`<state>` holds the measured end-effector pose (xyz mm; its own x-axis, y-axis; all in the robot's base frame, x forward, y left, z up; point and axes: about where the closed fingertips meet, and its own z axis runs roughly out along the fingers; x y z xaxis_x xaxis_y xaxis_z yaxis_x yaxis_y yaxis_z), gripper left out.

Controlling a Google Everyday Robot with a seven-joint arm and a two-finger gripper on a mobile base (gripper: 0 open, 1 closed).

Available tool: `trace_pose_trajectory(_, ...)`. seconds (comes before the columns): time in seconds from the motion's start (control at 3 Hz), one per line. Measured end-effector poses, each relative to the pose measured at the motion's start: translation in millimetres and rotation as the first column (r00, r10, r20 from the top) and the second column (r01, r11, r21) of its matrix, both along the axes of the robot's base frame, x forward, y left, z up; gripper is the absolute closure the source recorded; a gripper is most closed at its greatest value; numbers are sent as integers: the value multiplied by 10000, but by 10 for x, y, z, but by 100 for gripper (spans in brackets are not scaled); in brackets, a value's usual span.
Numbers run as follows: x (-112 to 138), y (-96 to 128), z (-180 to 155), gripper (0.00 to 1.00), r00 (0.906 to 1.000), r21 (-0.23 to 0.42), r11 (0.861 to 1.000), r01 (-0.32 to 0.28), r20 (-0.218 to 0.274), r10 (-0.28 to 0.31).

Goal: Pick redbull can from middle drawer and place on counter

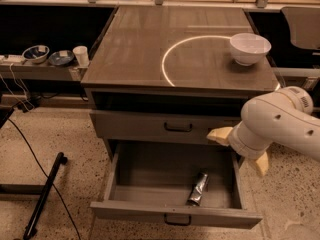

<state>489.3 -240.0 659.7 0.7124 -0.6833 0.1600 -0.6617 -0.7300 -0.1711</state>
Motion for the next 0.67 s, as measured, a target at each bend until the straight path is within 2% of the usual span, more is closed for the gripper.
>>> trace_pose_trajectory(0.33,69,233,-731,0,9858,65,9905,-1375,-963,1375)
trace_pose_trajectory(0.67,53,237,-1490,0,9662,-148,9794,-2013,-1674,1960)
